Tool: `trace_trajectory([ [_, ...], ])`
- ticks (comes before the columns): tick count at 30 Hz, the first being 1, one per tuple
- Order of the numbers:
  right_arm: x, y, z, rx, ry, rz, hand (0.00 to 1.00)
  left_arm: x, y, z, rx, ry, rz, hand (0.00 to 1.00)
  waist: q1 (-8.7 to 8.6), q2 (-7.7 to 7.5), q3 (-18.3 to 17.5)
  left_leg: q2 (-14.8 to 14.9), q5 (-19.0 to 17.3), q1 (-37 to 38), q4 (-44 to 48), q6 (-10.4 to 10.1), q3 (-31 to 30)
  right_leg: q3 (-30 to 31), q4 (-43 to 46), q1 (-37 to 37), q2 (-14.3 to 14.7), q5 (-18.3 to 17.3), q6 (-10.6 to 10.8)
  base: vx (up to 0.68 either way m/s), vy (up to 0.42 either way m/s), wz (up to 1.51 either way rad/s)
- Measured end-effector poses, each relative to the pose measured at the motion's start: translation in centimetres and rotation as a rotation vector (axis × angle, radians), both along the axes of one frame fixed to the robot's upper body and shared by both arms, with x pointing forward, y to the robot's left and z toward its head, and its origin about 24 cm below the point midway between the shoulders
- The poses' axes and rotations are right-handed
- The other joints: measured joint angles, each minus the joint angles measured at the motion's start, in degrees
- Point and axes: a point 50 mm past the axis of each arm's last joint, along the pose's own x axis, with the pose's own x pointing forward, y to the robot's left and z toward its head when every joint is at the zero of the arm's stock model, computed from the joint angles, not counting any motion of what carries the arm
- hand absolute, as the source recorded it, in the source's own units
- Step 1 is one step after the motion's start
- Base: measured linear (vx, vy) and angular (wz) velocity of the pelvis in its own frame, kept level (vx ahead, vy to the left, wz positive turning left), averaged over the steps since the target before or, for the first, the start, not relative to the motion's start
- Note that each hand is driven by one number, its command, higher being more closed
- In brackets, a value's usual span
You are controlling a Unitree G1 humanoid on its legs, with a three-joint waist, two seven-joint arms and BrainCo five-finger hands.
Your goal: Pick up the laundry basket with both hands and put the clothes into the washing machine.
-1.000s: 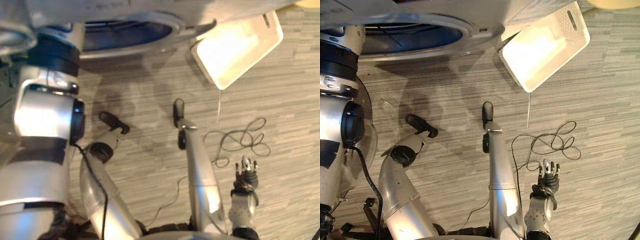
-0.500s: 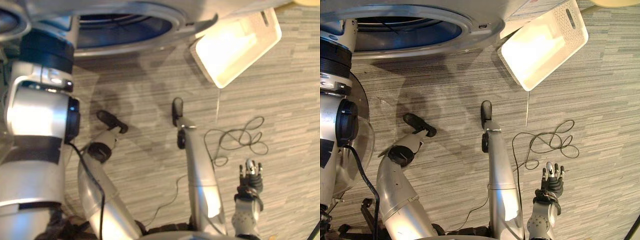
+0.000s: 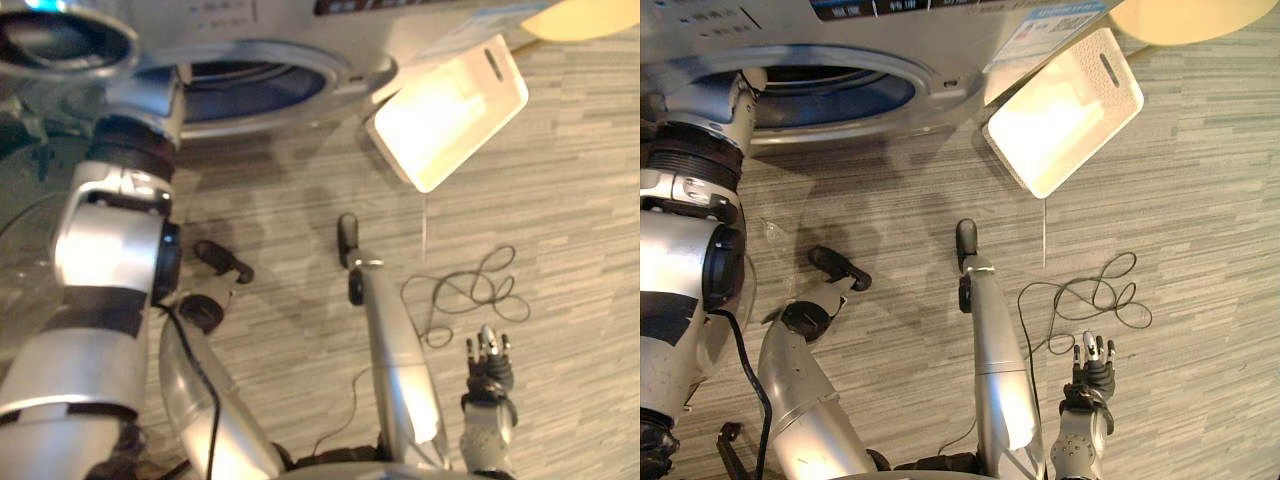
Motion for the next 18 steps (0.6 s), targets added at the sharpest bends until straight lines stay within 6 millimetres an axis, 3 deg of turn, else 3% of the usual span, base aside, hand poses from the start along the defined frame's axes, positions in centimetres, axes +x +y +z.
trace_trajectory([
  [1,0.1,0.0,0.0,0.000,0.000,-0.003,0.00,0.3,-0.2,-1.0,-0.028,0.021,-0.013,0.00,-0.03,-0.02,0.0,-0.4,0.2,0.8,-0.5,-0.2,0.0,0.0,-0.3,0.8,-0.1,0.0,0.0,0.03,0.048,0.12],
  [2,0.2,0.0,0.1,0.002,-0.003,-0.003,0.00,0.9,-0.6,-3.2,-0.075,0.076,-0.040,0.00,0.06,-0.02,0.0,-0.8,0.6,2.7,-1.4,-0.2,0.0,0.0,-1.1,2.8,-0.2,0.0,0.0,0.04,0.052,0.12],
  [3,0.2,0.0,0.1,0.003,-0.002,-0.003,0.00,1.1,-0.7,-3.7,-0.087,0.091,-0.045,0.00,0.05,-0.02,0.0,-0.8,0.6,3.2,-1.6,-0.3,0.0,-0.1,-1.3,3.3,-0.2,0.0,0.0,0.06,0.062,0.17],
  [6,0.0,0.0,-0.4,0.013,0.029,-0.013,0.00,2.0,-2.4,-9.5,-0.211,0.229,-0.121,0.00,-0.12,-0.02,-0.7,-3.3,1.1,9.6,-5.5,-1.0,1.1,-0.1,-4.2,9.3,-1.3,-0.1,0.2,0.07,0.073,0.28],
  [8,-0.6,0.4,-1.6,0.038,0.096,-0.012,0.00,2.0,-3.4,-15.9,-0.336,0.374,-0.162,0.00,-0.11,0.18,-4.3,-5.0,1.4,13.5,-8.4,-1.7,2.1,-0.1,-6.8,12.9,-2.1,-0.2,0.3,0.08,0.075,0.16],
  [9,-0.7,0.5,-1.9,0.044,0.110,-0.012,0.00,1.9,-3.8,-17.3,-0.359,0.406,-0.171,0.00,-0.03,0.25,-4.3,-5.5,1.6,14.8,-9.1,-1.7,2.1,-0.3,-7.3,14.4,-2.2,-0.2,0.3,0.12,0.104,0.26],
  [11,-0.7,0.8,-2.7,0.065,0.162,-0.010,0.00,0.5,-5.0,-23.7,-0.448,0.552,-0.185,0.00,0.06,0.32,-5.0,-7.1,1.7,20.5,-11.1,-1.9,2.3,-0.5,-9.4,20.5,-3.1,-0.3,0.6,0.13,0.114,0.29],
  [12,-0.7,0.9,-2.7,0.067,0.166,-0.008,0.00,0.3,-5.1,-24.4,-0.459,0.568,-0.185,0.00,0.07,0.29,-5.1,-7.3,1.7,21.3,-11.4,-1.9,2.4,-0.5,-9.6,21.2,-3.2,-0.3,0.6,0.09,0.074,0.27],
  [14,-0.8,1.3,-3.4,0.080,0.216,0.016,0.00,-2.1,-5.7,-30.2,-0.521,0.698,-0.171,0.00,0.33,0.43,-6.6,-8.7,1.7,26.4,-13.5,-1.9,3.1,-0.7,-11.8,26.4,-3.9,-0.3,0.7,0.11,0.055,0.21],
  [15,-0.9,1.4,-3.6,0.082,0.229,0.022,0.00,-2.9,-5.8,-31.6,-0.543,0.729,-0.166,0.00,0.53,0.48,-7.1,-8.9,1.7,27.7,-14.2,-2.0,3.3,-0.7,-12.4,27.7,-4.0,-0.4,0.8,0.13,0.022,0.18],
  [17,-1.5,1.6,-4.4,0.082,0.284,0.049,0.00,-6.2,-6.3,-36.7,-0.605,0.854,-0.149,0.00,1.41,1.11,-9.4,-10.2,1.8,33.0,-16.4,-2.4,4.0,-0.9,-14.9,33.4,-4.6,-0.6,1.3,0.09,-0.008,0.22],
  [18,-1.7,1.6,-4.6,0.082,0.298,0.054,0.00,-7.2,-6.2,-37.9,-0.619,0.884,-0.141,0.00,1.38,1.31,-10.5,-10.6,1.8,33.8,-17.0,-2.6,4.0,-1.0,-15.4,34.3,-4.8,-0.7,1.5,0.07,0.004,0.23],
])
